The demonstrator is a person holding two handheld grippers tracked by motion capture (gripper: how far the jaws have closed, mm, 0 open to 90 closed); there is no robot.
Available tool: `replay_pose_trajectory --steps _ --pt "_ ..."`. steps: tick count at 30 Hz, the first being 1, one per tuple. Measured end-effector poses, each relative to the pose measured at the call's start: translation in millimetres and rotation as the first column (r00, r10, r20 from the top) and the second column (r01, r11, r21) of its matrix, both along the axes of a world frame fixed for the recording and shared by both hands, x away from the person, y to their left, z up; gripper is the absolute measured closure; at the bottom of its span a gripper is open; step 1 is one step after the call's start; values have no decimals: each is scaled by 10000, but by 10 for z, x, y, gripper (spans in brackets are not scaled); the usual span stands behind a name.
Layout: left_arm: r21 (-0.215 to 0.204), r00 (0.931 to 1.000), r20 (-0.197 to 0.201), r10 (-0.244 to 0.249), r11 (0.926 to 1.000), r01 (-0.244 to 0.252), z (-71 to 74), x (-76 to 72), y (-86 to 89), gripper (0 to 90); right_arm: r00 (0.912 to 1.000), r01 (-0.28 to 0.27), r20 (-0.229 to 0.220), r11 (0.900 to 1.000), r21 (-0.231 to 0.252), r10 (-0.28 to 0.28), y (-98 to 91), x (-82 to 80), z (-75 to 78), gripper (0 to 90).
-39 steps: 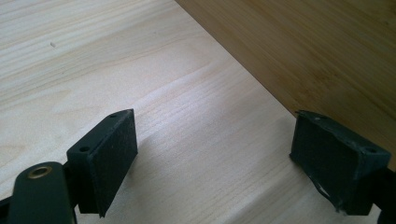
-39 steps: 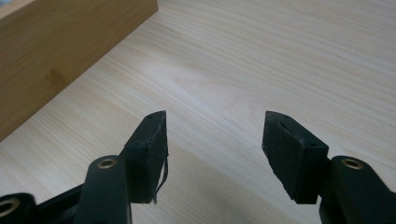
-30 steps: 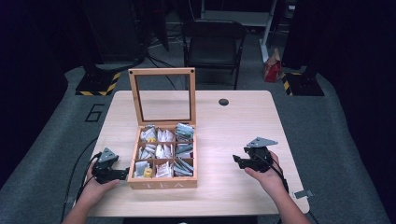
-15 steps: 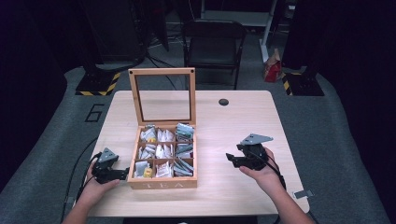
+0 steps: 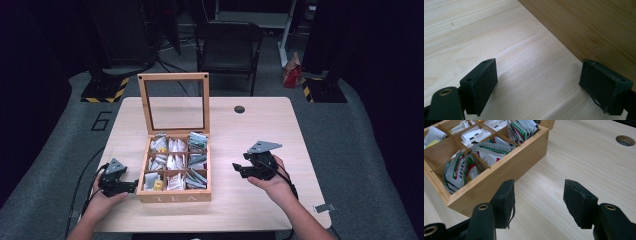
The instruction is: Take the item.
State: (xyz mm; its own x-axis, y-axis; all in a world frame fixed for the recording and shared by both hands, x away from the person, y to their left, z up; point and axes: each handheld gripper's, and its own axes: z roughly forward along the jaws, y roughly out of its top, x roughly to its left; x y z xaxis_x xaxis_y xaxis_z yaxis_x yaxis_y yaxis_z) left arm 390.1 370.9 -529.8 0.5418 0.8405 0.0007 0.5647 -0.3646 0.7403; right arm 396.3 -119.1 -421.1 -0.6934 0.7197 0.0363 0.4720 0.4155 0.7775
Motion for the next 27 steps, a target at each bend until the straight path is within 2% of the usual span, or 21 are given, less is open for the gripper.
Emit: replay_pose_trajectory --steps 8,17,25,27 --pt "3 10000 -3 -10 10000 10 0 1 1 142 9995 -280 145 9996 -56 281 105 7 11 444" --pt "13 10000 -1 -14 10000 14 1 1 1 142 9968 -701 386 9974 188 694 276 -13 66 437" --pt "8 10000 2 -11 10000 11 0 1 1 141 9963 -839 206 9960 291 833 398 -23 65 471" --pt "7 10000 2 -9 10000 9 0 1 1 141 9955 -910 296 9956 242 903 413 -22 62 480"
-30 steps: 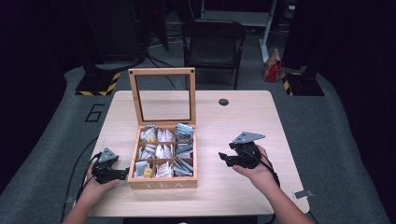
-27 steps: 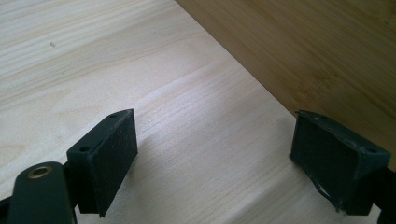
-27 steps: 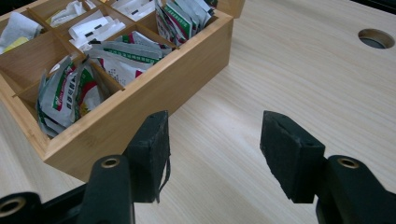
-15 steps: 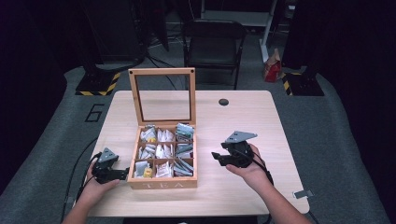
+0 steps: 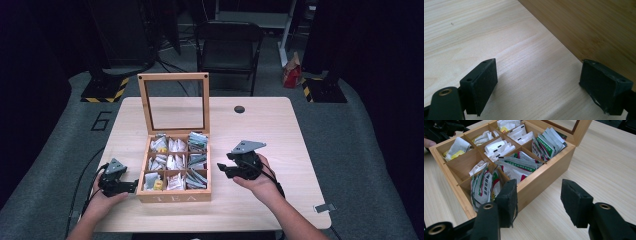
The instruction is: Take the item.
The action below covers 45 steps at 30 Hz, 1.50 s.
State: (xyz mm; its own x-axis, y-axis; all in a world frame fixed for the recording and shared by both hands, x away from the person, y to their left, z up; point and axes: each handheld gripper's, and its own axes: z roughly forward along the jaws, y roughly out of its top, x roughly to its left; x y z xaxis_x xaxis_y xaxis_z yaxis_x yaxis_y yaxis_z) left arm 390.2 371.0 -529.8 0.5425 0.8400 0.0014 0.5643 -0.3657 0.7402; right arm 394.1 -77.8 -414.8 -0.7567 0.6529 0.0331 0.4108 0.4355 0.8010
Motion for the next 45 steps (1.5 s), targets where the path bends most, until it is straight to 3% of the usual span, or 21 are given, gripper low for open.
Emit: replay_pose_trajectory --steps 9,18,35,45 --pt "3 10000 -2 -3 10000 3 0 0 0 142 9996 -275 -87 9994 221 277 159 -16 -22 504" --pt "0 10000 2 -2 10000 2 0 0 0 141 9970 -777 15 9969 134 777 284 -32 -65 548" --pt "-3 10000 -3 -2 10000 2 0 0 0 142 9909 -1273 -407 9917 188 1279 479 -47 -186 613" --pt "12 10000 -6 -11 10000 11 1 0 1 141 9887 -1421 -483 9898 -23 1418 574 -40 -276 622"
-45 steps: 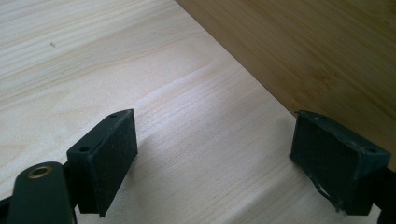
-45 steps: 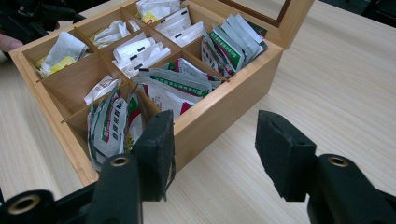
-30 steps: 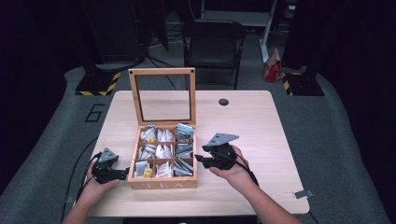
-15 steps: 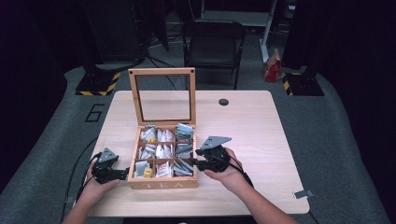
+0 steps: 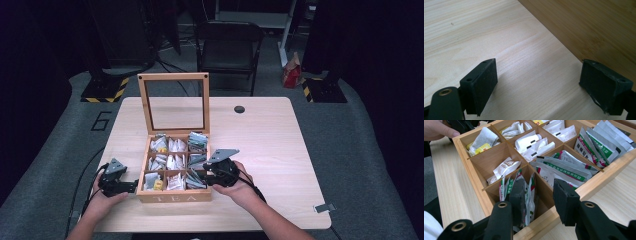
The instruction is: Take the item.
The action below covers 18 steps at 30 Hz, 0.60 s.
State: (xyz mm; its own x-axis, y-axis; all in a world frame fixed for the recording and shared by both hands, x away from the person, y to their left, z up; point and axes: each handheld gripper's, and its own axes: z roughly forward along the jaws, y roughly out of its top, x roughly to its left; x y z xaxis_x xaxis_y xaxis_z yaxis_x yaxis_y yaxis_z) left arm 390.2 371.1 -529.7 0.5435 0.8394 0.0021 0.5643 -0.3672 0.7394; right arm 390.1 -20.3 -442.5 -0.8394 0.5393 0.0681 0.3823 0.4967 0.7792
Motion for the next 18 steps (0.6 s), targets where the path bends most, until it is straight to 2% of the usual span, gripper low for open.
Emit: replay_pose_trajectory --steps 18 --pt "-18 10000 2 7 10000 -7 -1 0 -1 141 9998 -108 -182 9999 -116 106 95 24 -80 729"
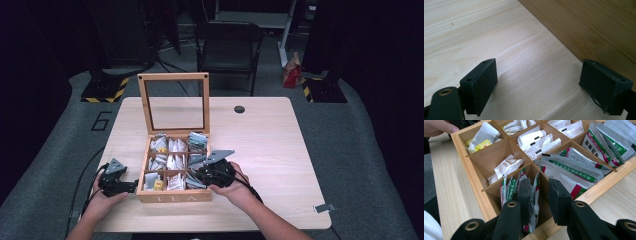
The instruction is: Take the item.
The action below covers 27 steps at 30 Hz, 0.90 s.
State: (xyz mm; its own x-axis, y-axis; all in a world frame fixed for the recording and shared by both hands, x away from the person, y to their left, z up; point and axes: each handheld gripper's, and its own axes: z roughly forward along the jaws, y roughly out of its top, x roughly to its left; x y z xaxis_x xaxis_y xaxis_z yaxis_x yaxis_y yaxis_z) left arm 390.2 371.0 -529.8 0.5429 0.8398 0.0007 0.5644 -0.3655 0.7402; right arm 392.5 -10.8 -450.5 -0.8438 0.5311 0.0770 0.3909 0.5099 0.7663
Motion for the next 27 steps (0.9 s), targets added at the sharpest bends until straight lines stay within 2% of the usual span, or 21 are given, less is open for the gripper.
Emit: replay_pose_trajectory --steps 15,24,27 --pt "4 10000 1 -3 10000 3 0 0 1 141 9998 -198 -73 9995 -230 196 68 23 -66 755" --pt "2 10000 1 -5 10000 5 0 0 1 142 9995 -173 -280 9991 -385 162 130 20 -105 764" --pt "7 10000 2 -7 10000 7 0 0 1 142 9997 -182 -170 9990 -419 175 137 29 -116 766"
